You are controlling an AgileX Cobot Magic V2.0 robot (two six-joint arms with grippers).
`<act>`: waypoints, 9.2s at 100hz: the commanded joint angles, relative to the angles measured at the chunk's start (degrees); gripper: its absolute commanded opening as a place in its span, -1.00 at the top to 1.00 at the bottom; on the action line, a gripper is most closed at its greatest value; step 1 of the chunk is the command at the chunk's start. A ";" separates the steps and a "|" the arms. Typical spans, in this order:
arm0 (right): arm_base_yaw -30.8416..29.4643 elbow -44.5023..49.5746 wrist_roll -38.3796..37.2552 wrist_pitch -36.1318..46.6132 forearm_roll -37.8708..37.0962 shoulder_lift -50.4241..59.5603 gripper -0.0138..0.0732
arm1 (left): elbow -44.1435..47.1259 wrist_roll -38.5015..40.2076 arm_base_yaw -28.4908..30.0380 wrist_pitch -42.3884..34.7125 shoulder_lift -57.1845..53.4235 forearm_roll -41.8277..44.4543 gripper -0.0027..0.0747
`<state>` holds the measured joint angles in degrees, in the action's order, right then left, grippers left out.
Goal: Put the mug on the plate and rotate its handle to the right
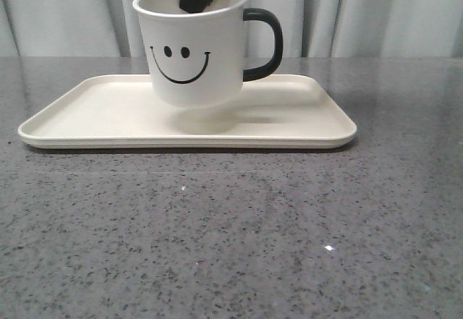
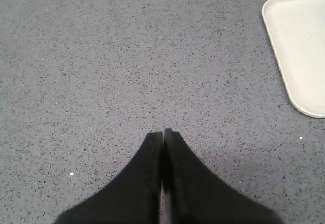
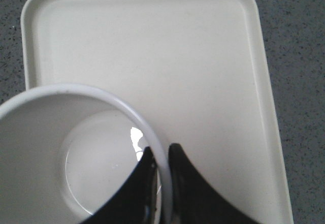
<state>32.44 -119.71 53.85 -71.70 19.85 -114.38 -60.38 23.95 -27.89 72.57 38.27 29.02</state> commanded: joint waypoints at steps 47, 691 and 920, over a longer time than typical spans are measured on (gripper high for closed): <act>0.05 -2.09 3.30 -0.49 3.82 0.63 0.82 | -1.25 0.58 -0.41 -2.27 0.11 1.45 0.98; -36.24 67.05 -25.80 24.18 -2.13 93.13 0.82 | 11.99 -3.53 16.25 -41.76 -13.95 -6.71 0.98; -36.24 67.05 -25.80 24.28 -2.13 93.13 0.82 | 60.88 -4.58 30.99 -81.60 -40.17 -11.13 0.98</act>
<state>-3.55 -51.50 28.14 -51.66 17.27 -20.59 0.11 19.46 3.03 -4.96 -0.25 18.01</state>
